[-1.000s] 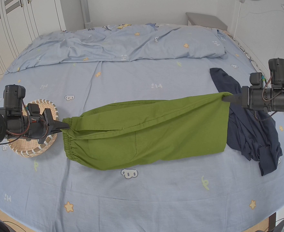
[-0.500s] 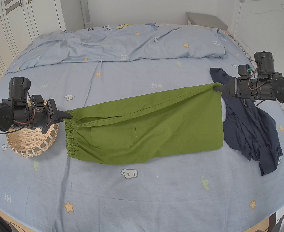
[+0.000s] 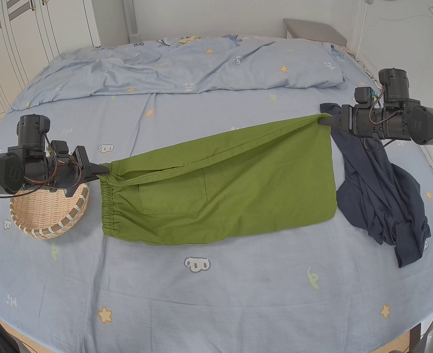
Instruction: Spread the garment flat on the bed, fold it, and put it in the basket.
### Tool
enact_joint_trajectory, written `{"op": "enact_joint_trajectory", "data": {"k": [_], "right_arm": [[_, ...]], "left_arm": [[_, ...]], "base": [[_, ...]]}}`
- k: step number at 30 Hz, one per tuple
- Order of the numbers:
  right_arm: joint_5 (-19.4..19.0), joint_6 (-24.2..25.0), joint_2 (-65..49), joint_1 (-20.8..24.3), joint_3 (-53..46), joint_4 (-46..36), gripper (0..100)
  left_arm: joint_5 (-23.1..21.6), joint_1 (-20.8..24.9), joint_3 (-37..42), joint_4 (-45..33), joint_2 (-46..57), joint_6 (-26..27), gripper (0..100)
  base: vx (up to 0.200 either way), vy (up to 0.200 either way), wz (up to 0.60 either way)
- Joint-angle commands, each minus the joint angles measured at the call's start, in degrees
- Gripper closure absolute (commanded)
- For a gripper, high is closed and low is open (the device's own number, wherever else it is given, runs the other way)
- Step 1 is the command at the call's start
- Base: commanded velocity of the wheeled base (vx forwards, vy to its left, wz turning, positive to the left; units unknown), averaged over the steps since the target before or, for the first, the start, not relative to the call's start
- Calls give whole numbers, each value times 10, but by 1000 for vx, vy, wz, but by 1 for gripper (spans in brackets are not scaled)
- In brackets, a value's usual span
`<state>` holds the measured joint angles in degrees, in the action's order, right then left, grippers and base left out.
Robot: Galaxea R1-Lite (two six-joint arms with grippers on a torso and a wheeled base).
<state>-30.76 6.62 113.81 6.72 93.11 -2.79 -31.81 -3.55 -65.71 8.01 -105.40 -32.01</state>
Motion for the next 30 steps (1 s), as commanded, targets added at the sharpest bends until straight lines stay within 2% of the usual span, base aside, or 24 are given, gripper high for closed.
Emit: {"op": "enact_joint_trajectory", "data": {"k": [1, 8, 16, 30], "right_arm": [[1, 1, 18, 1, 22, -8, 100], [2, 1, 29, 1, 47, -17, 100], [2, 1, 67, 1, 144, -82, 100], [3, 1, 90, -1, 169, -85, 100]], "left_arm": [[1, -4, -3, 3, -2, 0, 100], [14, -4, -6, 1, -2, 0, 100], [15, -3, 2, -3, -14, 0, 100], [23, -7, 4, 1, -25, 0, 100]], "base": [[0, 0, 0], [0, 0, 0], [0, 0, 0], [0, 0, 0]]}}
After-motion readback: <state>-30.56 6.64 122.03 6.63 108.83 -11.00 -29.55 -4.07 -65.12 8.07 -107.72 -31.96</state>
